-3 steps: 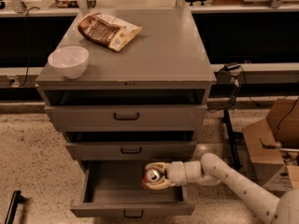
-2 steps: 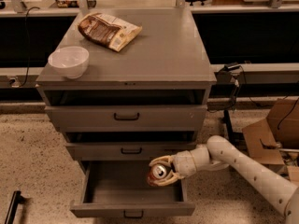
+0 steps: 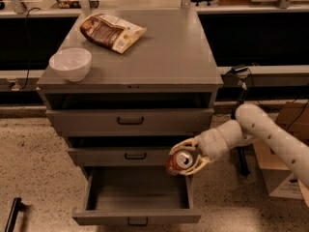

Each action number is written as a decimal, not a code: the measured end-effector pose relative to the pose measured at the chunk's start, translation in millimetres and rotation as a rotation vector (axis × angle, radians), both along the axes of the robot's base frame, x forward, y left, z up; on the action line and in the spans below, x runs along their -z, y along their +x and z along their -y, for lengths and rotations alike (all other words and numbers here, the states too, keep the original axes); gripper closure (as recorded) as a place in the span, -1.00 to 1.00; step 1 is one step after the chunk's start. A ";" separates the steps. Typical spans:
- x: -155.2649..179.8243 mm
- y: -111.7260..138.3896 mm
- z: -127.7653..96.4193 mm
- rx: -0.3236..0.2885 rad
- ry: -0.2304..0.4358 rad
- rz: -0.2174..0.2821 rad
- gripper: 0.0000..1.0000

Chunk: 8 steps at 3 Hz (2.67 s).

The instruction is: Pick coke can from bottom drawer and place on counter

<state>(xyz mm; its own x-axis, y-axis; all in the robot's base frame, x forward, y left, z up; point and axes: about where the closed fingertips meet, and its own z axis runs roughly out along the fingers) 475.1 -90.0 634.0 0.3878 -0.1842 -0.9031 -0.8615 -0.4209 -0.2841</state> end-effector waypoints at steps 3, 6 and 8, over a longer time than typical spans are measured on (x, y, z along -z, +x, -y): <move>-167.5 42.5 8.3 -0.010 -0.190 -0.024 1.00; -165.7 66.2 -13.2 0.071 -0.173 -0.018 1.00; -237.5 78.6 -59.2 0.069 -0.100 0.004 1.00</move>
Offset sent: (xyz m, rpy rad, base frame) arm 0.0255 -0.0372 0.1976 -0.2129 0.0647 0.0895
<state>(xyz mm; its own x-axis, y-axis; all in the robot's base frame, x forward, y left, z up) 553.7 -30.8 871.5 0.3747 -0.2998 -0.8773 -0.8882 -0.3874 -0.2470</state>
